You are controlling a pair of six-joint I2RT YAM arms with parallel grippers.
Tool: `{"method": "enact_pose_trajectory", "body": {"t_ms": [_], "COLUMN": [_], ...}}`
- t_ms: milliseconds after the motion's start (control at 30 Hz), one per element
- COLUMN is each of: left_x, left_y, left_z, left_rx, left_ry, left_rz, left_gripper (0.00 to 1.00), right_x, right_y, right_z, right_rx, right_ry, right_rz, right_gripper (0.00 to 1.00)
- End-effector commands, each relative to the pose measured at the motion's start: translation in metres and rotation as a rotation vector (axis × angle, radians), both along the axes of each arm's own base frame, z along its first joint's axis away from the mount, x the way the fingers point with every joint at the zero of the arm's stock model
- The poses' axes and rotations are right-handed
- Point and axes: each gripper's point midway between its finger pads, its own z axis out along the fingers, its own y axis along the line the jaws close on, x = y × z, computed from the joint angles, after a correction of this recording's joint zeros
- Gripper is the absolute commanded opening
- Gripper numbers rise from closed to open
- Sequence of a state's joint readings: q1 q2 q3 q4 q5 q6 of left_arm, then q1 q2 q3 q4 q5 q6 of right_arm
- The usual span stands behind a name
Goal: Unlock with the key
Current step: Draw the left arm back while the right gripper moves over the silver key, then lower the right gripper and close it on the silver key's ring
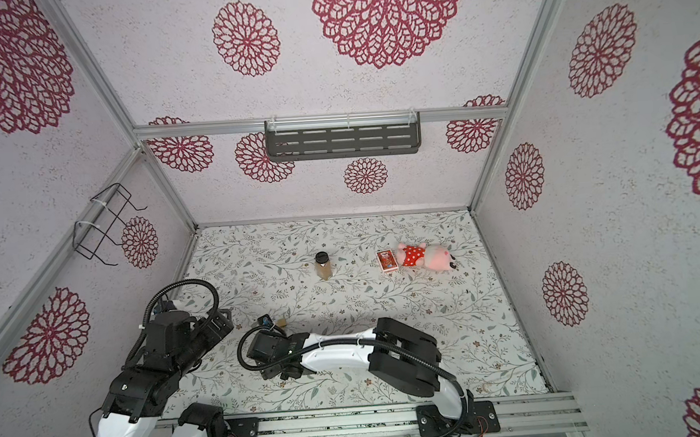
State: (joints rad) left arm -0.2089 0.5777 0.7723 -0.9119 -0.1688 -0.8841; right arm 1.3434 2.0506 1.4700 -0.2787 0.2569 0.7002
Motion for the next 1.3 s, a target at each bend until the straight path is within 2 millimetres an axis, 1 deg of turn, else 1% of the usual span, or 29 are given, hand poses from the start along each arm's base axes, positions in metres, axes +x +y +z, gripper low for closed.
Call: {"method": "enact_pose_trajectory", "body": {"t_ms": [0, 133, 300, 400, 500, 733, 833, 933, 1100, 1167, 1267], "left_x": [-0.012, -0.015, -0.018, -0.019, -0.019, -0.017, -0.015, -0.011, -0.007, -0.005, -0.005], "left_y": [0.005, 0.007, 0.007, 0.007, 0.006, 0.004, 0.001, -0.005, -0.011, -0.012, -0.011], "left_z": [0.001, 0.004, 0.001, -0.002, 0.000, -0.002, -0.004, -0.002, -0.002, -0.003, -0.005], "left_rx": [-0.010, -0.014, -0.015, -0.020, -0.034, -0.044, -0.062, -0.092, -0.118, -0.124, -0.127], "left_ry": [0.024, 0.005, 0.021, 0.028, 0.020, 0.023, 0.024, 0.009, 0.001, 0.000, 0.001], "left_rz": [0.031, 0.035, 0.036, 0.044, 0.045, 0.041, 0.033, 0.018, 0.001, -0.002, 0.011], "left_gripper": [0.97, 0.97, 0.97, 0.97, 0.98, 0.97, 0.97, 0.97, 0.98, 0.97, 0.97], "right_x": [-0.003, -0.004, -0.006, -0.009, -0.014, -0.015, -0.014, -0.010, -0.005, -0.006, -0.016], "right_y": [0.007, 0.004, 0.001, 0.001, 0.002, -0.012, -0.021, -0.030, -0.044, -0.044, -0.030], "right_z": [0.010, -0.003, -0.006, -0.013, -0.018, -0.022, -0.016, -0.004, 0.008, 0.013, 0.016], "right_rx": [-0.009, -0.076, -0.141, -0.172, -0.185, -0.249, -0.263, -0.253, -0.259, -0.254, -0.198], "right_ry": [-0.027, -0.032, -0.069, -0.065, -0.055, -0.065, -0.076, -0.085, -0.090, -0.096, -0.068], "right_rz": [-0.014, -0.040, -0.032, -0.018, -0.004, 0.005, 0.004, -0.006, -0.003, 0.011, 0.076], "right_gripper": [0.77, 0.77, 0.77, 0.77, 0.77, 0.76, 0.76, 0.76, 0.72, 0.70, 0.66]}}
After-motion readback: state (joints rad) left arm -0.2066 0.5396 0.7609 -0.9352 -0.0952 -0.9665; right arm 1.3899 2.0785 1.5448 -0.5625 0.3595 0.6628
